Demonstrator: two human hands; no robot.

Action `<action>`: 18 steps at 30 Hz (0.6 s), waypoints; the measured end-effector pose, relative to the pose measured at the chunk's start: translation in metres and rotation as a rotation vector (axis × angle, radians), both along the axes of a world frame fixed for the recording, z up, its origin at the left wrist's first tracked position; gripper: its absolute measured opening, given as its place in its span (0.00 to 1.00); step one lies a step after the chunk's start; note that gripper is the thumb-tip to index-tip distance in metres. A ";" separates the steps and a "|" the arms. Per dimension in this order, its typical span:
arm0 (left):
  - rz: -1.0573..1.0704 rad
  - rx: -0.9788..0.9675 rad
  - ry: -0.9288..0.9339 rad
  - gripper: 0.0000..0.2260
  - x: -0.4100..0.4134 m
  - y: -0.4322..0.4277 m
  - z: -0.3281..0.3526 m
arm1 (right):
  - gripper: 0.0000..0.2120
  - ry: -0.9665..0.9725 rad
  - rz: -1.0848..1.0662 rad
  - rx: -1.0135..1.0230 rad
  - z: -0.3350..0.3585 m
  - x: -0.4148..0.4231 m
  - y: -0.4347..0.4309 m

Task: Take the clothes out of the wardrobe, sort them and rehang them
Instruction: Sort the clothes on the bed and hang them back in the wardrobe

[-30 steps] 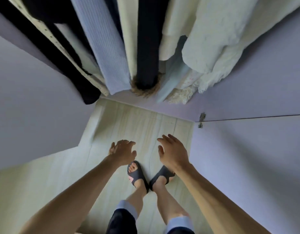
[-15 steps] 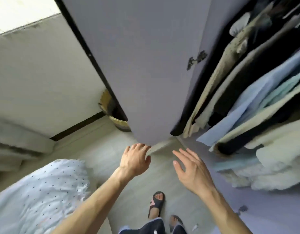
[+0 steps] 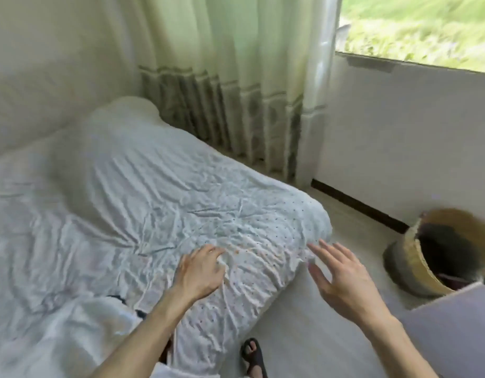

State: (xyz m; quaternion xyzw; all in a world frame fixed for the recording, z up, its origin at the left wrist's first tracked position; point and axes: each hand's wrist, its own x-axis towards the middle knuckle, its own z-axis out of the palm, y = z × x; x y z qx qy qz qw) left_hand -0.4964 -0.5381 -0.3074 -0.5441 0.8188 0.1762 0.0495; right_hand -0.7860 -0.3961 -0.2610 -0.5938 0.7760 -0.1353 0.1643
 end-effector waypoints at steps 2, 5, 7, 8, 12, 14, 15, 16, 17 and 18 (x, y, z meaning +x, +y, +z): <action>0.146 -0.023 0.006 0.23 0.063 -0.004 0.004 | 0.25 -0.001 0.166 -0.019 0.005 0.042 -0.041; 0.324 -0.022 0.003 0.23 0.147 -0.006 0.000 | 0.24 0.038 0.363 -0.041 0.005 0.110 -0.094; 0.432 0.018 0.007 0.24 0.199 -0.007 -0.010 | 0.24 0.048 0.451 -0.036 -0.002 0.157 -0.125; 0.478 0.040 0.009 0.25 0.224 -0.007 -0.016 | 0.23 0.046 0.485 -0.030 -0.008 0.182 -0.140; 0.617 0.109 -0.014 0.21 0.314 -0.009 -0.044 | 0.26 0.040 0.627 0.036 -0.040 0.278 -0.193; 0.678 0.165 -0.024 0.18 0.353 -0.011 -0.057 | 0.25 0.046 0.703 0.111 -0.055 0.322 -0.215; 0.710 0.196 -0.026 0.19 0.371 -0.012 -0.063 | 0.25 0.051 0.735 0.140 -0.063 0.342 -0.226; 0.739 0.230 -0.031 0.20 0.388 -0.013 -0.070 | 0.25 0.065 0.765 0.171 -0.072 0.362 -0.237; 0.766 0.266 -0.043 0.20 0.405 -0.015 -0.078 | 0.25 0.081 0.794 0.209 -0.081 0.381 -0.248; 0.785 0.293 -0.054 0.20 0.422 -0.018 -0.085 | 0.25 0.097 0.818 0.259 -0.093 0.398 -0.258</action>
